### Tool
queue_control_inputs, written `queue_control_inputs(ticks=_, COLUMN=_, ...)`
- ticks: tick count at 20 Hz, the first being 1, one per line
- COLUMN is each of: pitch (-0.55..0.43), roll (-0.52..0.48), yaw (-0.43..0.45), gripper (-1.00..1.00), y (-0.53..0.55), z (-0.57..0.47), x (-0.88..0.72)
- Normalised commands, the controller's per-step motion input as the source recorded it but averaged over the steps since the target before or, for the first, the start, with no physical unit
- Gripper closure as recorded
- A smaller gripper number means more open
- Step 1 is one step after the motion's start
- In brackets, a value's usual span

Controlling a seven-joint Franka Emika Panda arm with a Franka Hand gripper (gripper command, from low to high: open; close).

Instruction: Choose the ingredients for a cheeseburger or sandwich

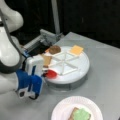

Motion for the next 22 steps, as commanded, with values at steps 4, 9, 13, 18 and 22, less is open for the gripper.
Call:
queue_control_inputs(ticks=4, pitch=-0.045, roll=0.037, yaw=0.206, gripper=1.00, y=-0.36, z=0.06, x=0.06)
queue_control_inputs(ticks=9, pitch=-0.015, roll=0.017, yaw=0.286, gripper=1.00, y=-0.36, z=0.10, x=0.14)
queue_control_inputs(ticks=13, pitch=0.002, roll=0.030, yaw=0.344, gripper=1.00, y=-0.34, z=0.09, x=0.25)
queue_control_inputs(ticks=18, pitch=0.028, roll=0.018, yaw=0.378, gripper=1.00, y=-0.32, z=0.02, x=0.37)
queue_control_inputs(ticks=22, pitch=0.037, roll=0.016, yaw=0.424, gripper=1.00, y=-0.36, z=-0.06, x=0.51)
